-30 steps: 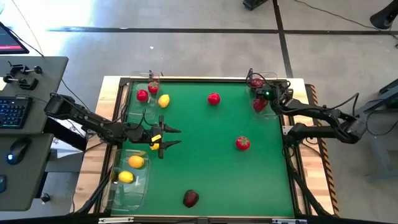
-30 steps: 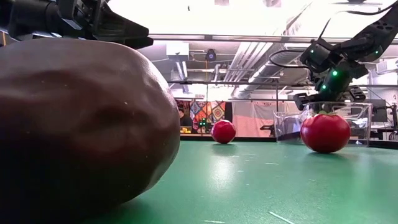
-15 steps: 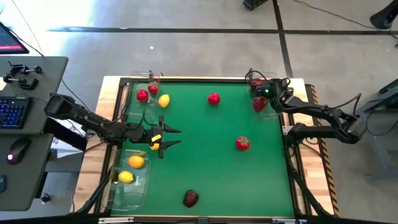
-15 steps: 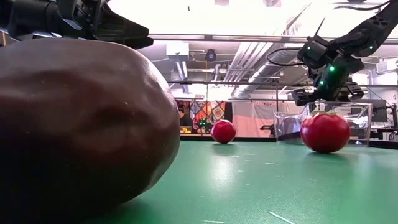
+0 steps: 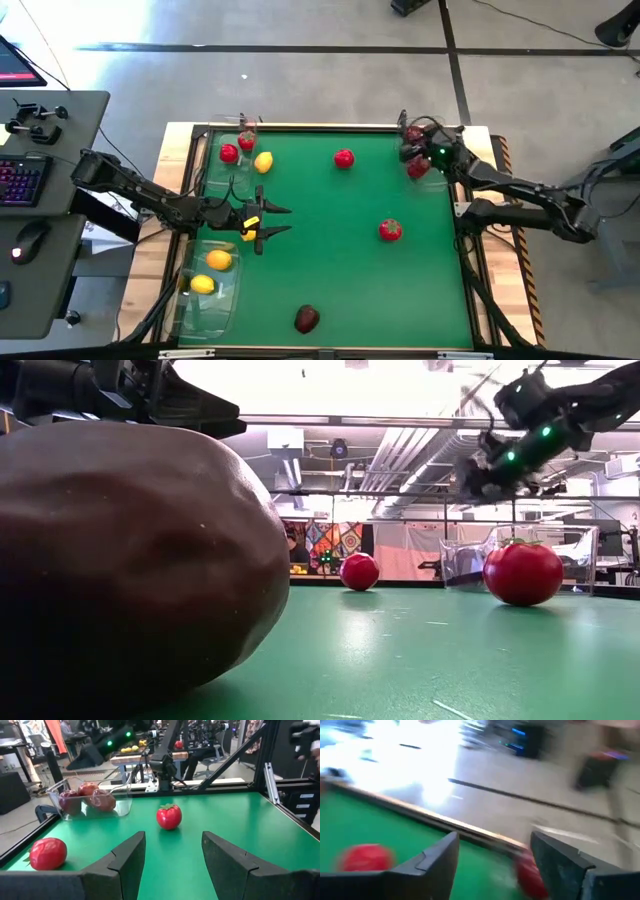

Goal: Sort produce into baskets
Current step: Put the tomato into the top left bin

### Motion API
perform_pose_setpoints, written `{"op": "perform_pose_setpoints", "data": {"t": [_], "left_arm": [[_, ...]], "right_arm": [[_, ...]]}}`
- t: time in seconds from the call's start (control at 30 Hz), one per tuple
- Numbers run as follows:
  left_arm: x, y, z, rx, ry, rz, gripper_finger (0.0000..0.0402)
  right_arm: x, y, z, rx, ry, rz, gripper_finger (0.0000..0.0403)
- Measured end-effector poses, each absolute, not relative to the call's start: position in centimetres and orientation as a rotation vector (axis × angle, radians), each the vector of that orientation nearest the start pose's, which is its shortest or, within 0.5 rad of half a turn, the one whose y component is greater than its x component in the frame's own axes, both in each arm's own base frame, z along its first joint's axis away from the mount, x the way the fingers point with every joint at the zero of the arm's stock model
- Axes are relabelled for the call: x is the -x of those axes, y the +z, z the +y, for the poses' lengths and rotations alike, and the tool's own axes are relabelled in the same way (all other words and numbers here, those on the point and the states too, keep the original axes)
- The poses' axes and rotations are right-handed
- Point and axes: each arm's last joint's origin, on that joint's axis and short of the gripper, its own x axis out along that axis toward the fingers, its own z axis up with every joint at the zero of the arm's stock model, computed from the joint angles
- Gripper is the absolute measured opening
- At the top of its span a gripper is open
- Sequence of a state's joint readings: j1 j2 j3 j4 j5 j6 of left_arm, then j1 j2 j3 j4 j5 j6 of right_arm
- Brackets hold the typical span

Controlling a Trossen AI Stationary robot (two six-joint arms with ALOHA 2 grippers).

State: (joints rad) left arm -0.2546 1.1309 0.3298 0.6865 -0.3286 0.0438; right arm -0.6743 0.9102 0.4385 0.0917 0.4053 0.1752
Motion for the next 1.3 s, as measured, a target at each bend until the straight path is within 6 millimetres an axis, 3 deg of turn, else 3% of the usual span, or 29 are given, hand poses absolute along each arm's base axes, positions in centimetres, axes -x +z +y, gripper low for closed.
{"op": "perform_pose_setpoints", "data": {"t": [0.13,0.4,0.63,0.77,0.97,1.13,1.3], "left_arm": [[-21.1,19.7,-4.5,-0.082,0.072,0.112,0.0184],[-21.1,19.7,-4.4,-0.085,0.099,0.115,0.0184],[-21.1,19.7,-4.4,-0.085,0.116,0.116,0.0184],[-21.1,19.7,-4.4,-0.085,0.118,0.117,0.0184],[-21.1,19.7,-4.4,-0.084,0.119,0.117,0.0184],[-21.1,19.7,-4.4,-0.082,0.119,0.117,0.0184],[-21.1,19.7,-4.3,-0.083,0.119,0.119,0.0184]], "right_arm": [[-15.3,22.7,-11.8,-0.146,-0.890,0.263,0.0198],[-16.2,22.5,-11.3,-0.185,-0.772,0.252,0.0116],[-17.9,21.8,-10.6,-0.220,-0.582,0.260,0.0095],[-19.4,20.9,-9.6,-0.166,-0.550,0.300,0.0124],[-22.0,19.2,-8.7,-0.219,-0.574,0.267,0.0221],[-24.2,18.0,-9.5,-0.273,-0.625,0.327,0.0296],[-27.3,18.1,-10.7,-0.218,-0.620,0.374,0.0321]]}}
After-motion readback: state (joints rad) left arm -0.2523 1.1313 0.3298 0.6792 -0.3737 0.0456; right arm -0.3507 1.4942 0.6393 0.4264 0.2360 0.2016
